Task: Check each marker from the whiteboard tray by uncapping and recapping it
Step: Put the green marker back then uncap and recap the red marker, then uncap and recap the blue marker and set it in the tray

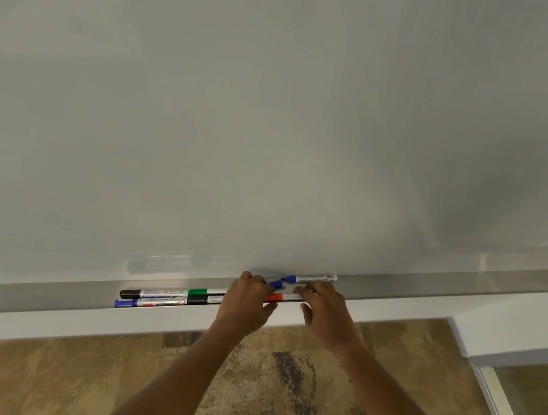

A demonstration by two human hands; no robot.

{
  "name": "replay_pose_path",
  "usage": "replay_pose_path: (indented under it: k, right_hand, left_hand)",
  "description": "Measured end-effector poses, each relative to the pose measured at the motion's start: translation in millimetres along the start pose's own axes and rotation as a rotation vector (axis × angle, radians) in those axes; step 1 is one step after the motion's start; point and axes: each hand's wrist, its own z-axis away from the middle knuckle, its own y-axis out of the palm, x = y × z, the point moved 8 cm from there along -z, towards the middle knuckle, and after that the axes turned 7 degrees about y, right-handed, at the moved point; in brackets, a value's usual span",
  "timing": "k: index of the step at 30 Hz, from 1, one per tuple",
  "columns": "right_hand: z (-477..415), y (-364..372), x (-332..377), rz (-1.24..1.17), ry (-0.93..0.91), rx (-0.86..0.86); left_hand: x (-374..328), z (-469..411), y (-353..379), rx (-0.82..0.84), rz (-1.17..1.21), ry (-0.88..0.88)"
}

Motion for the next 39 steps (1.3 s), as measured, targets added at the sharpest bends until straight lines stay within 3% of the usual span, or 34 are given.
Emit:
replay_pose_path:
  k: [8, 22, 28, 33, 39]
  right_hand:
    - [1.7, 10.6, 8.1, 0.002, -0.018, 0.013]
    - [0.9, 15.0, 21.7, 0.014, -0.057, 0.019]
    - [2.0, 2.8, 17.5, -0.006, -0.051, -0.039]
    - [-7.6, -26.7, 1.3, 0.021, -0.017, -0.185]
    - [-18.6, -29.1, -8.3, 0.203, 0.027, -0.114]
  left_hand:
    - [26.6, 7.8, -11.4, 0.009, 0.157, -0.08]
    - [38.0, 20.6, -18.5, 0.014, 0.195, -0.13]
    - [33.4, 17.2, -25.0, -0.065, 0.251, -0.125]
    - [12.0, 0.3, -23.1, -0.034, 0.201, -0.058]
    - [-1.5, -18.7, -8.6, 0.043, 0.047, -0.069]
